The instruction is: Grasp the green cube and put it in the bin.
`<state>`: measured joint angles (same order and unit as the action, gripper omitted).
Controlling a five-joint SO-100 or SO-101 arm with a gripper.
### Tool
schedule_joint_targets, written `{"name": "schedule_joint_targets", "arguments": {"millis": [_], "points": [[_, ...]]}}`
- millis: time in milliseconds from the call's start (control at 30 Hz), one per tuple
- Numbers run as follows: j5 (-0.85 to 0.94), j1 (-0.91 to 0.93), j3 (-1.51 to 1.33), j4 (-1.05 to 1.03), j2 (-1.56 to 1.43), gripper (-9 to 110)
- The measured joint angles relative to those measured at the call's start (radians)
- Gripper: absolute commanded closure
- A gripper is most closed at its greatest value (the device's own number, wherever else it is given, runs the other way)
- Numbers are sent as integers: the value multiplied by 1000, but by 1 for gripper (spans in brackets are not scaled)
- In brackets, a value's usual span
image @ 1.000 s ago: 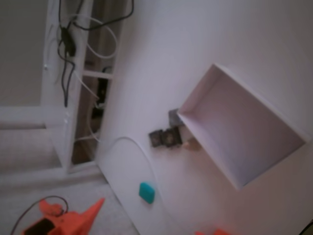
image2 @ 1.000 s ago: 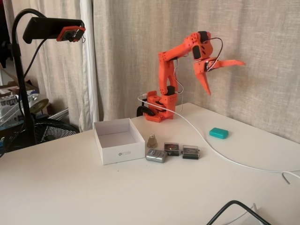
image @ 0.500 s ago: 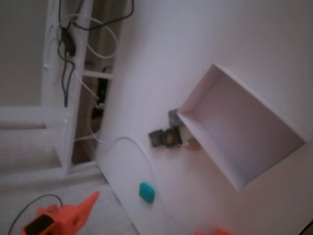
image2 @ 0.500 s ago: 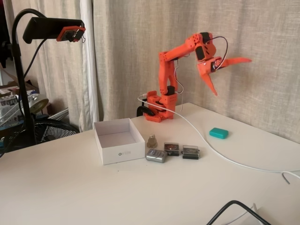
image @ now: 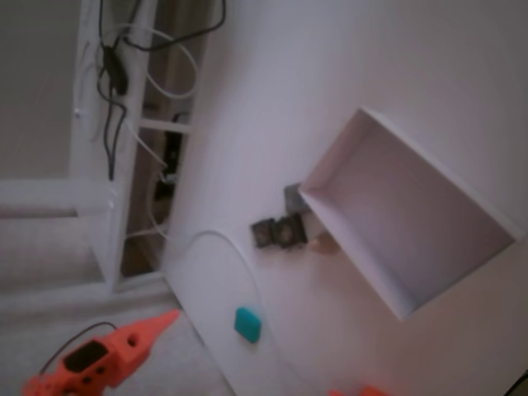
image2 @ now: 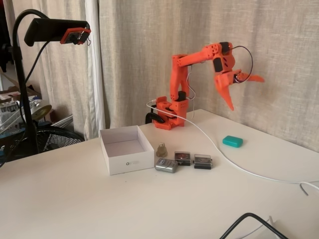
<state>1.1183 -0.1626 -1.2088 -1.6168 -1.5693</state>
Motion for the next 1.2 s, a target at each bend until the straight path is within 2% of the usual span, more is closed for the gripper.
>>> {"name": "schedule_joint_targets", "arguments": {"millis": [300, 800, 1200], "points": [[3, -32, -28, -141, 150, 38], [-2, 44, -97, -48, 405, 38], [-2, -67, -97, -54, 476, 38]]}}
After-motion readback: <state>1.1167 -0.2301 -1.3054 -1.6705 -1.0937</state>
